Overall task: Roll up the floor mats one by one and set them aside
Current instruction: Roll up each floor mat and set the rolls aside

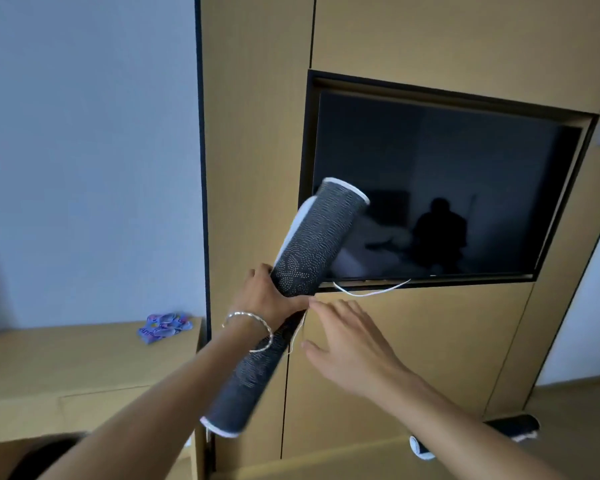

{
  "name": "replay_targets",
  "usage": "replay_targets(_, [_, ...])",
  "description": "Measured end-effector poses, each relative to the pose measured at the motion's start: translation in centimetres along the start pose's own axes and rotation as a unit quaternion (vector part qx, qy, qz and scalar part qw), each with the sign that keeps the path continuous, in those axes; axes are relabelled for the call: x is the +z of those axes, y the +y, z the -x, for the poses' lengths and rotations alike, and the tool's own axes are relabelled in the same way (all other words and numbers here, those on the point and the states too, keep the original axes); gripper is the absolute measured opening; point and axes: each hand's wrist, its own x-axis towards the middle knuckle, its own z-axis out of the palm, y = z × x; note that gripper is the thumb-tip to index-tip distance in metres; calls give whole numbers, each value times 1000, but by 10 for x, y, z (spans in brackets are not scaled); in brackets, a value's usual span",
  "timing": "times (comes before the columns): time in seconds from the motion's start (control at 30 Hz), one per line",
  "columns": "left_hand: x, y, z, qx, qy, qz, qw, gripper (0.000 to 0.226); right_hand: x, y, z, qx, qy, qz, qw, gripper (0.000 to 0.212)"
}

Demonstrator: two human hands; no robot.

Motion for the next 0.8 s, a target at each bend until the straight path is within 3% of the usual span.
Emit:
replay_targets(0.03, [6,2,3,-27,11,50,998,91,2,-2,-1,23,-37,-26,999,73])
replay_targets(0.17, [15,14,12,-143,-16,229,963,92,11,-15,0,63,-59,-123,989,111])
replay_targets(0.23, [12,18,15,-174,-22,332,927,90,16,-15,0,81,-38,-162,983,117])
replay_targets(0.33, [1,24,20,-195,-51,466,862,55,16,-7,-3,111,1,-189,976,120])
replay_targets(0.43, [-8,26,22,-194,-103,531,818,51,13,0,-10,124,32,-187,974,129])
replay_targets(0.5, [-16,26,25,-178,-112,552,807,43,9,4,-14,128,44,-173,976,129])
replay_targets(0.57, [-21,23,28,-157,-108,534,823,29,4,8,-19,123,40,-169,977,121])
replay_targets(0.63, [-25,16,34,-100,-77,453,883,12,-2,12,-23,114,11,-192,975,107])
replay_targets(0.7, [-28,-1,37,39,-21,267,963,13,-8,17,-26,97,-16,-211,973,86])
replay_targets(0.73, [-30,-11,38,125,6,156,980,20,-11,20,-29,92,-25,-212,973,75])
replay_targets(0.8, [-35,-30,33,299,59,-29,952,38,-17,23,-31,85,-46,-204,974,61])
